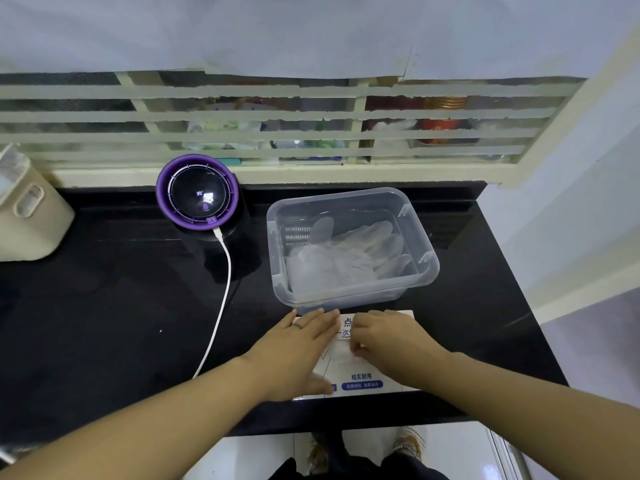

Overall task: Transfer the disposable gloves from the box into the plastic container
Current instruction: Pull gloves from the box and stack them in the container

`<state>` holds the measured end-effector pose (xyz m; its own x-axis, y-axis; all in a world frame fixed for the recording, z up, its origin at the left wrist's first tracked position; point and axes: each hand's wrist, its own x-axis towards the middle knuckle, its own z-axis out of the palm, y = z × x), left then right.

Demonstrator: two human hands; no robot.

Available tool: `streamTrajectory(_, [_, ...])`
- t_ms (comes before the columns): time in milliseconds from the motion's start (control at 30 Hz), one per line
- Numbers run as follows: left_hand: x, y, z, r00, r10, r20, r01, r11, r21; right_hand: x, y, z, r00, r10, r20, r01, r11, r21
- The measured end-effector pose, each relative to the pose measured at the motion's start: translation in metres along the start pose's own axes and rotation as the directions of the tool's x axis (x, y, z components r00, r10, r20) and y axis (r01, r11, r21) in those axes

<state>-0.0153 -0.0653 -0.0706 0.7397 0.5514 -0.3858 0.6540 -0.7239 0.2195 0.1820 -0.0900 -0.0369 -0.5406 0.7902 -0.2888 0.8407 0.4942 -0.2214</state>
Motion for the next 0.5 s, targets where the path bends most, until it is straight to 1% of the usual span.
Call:
streamTrajectory(67, [0.000,0.000,0.000,1.000,-0.006,-0.012,0.006,1.000,-0.014,-0.003,-0.002,-0.008,0.997,-0.032,0.069,0.032,0.999,0.003])
streamTrajectory(133, [0.000,0.000,0.001,1.000,-0.009,-0.017,0.009,1.000,-0.021,-0.005,-0.005,-0.014,0.990,-0.033,0.135,0.033,0.999,0.004])
streamTrajectory(167, [0.000,0.000,0.001,1.000,-0.012,-0.018,0.011,1.000,-0.025,-0.006,-0.006,-0.017,0.991,-0.003,0.137,0.000,1.000,0.022])
streamTrajectory(233, [0.001,-0.001,0.002,1.000,-0.018,-0.025,0.017,0.999,-0.032,-0.006,-0.004,-0.020,0.994,0.087,0.062,-0.092,0.993,0.079])
streamTrajectory(267, [0.001,-0.001,0.002,0.999,-0.018,-0.029,0.017,0.999,-0.034,-0.007,-0.004,-0.022,0.993,0.110,0.036,-0.113,0.988,0.102])
streamTrajectory(367, [0.000,-0.001,0.001,1.000,-0.012,-0.026,0.011,1.000,-0.027,-0.006,-0.005,-0.019,0.988,0.131,0.084,-0.138,0.987,0.082])
streamTrajectory(433, [0.000,0.000,0.001,1.000,-0.018,-0.025,0.017,0.999,-0.034,-0.004,-0.010,-0.019,0.988,0.110,0.105,-0.116,0.992,0.050])
streamTrajectory(500, [-0.001,0.000,0.000,0.999,-0.022,-0.025,0.021,0.999,-0.044,-0.003,-0.013,-0.021,0.985,0.111,0.130,-0.122,0.989,0.081])
